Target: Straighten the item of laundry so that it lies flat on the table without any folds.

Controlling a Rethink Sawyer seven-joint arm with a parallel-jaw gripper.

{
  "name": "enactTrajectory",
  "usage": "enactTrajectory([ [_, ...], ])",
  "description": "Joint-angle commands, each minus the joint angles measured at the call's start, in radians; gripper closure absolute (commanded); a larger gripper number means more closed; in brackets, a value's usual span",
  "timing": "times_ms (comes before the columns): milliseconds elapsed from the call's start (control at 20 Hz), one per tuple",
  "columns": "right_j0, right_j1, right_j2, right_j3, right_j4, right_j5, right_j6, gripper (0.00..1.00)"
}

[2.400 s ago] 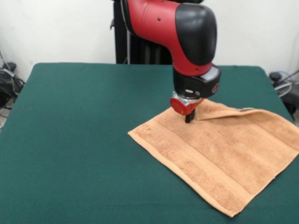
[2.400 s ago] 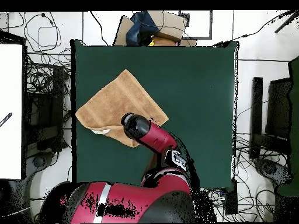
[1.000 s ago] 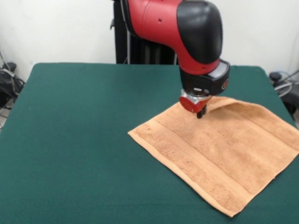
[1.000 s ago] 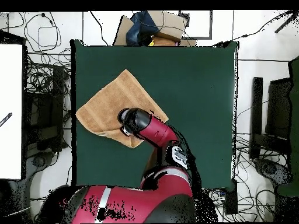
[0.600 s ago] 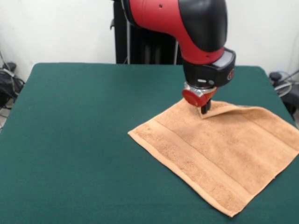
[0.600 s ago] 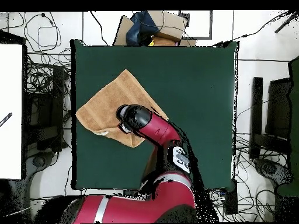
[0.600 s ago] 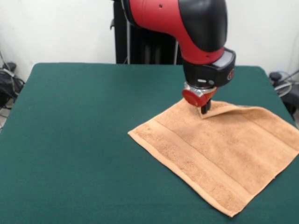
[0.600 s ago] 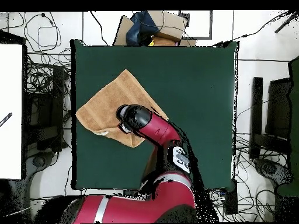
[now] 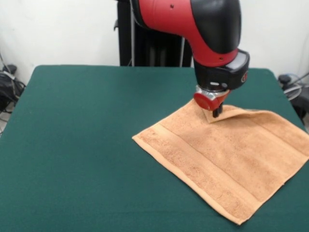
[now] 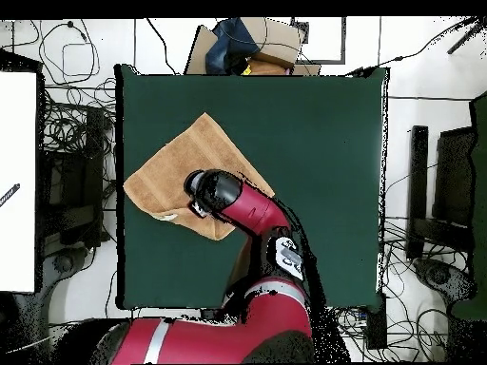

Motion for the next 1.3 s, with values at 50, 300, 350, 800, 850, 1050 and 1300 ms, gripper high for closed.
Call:
enactTrajectory([
  [50, 0.028, 0.1, 0.054, -0.039, 0.035, -0.07, 0.077, 1.0],
  [300, 0.054, 0.14, 0.048, -0.075, 0.046, -0.087, 0.099, 1.0],
  [350, 0.06, 0.144, 0.045, -0.086, 0.049, -0.076, 0.106, 1.0],
  [800, 0.013, 0.136, 0.066, -0.032, 0.054, -0.101, 0.068, 1.0],
  [850, 0.011, 0.135, 0.066, -0.03, 0.053, -0.098, 0.067, 1.0],
  [1050, 0.016, 0.128, 0.058, -0.045, 0.057, -0.047, 0.083, 1.0],
  [1300, 0.031, 0.112, 0.046, -0.087, 0.062, 0.058, 0.119, 1.0],
])
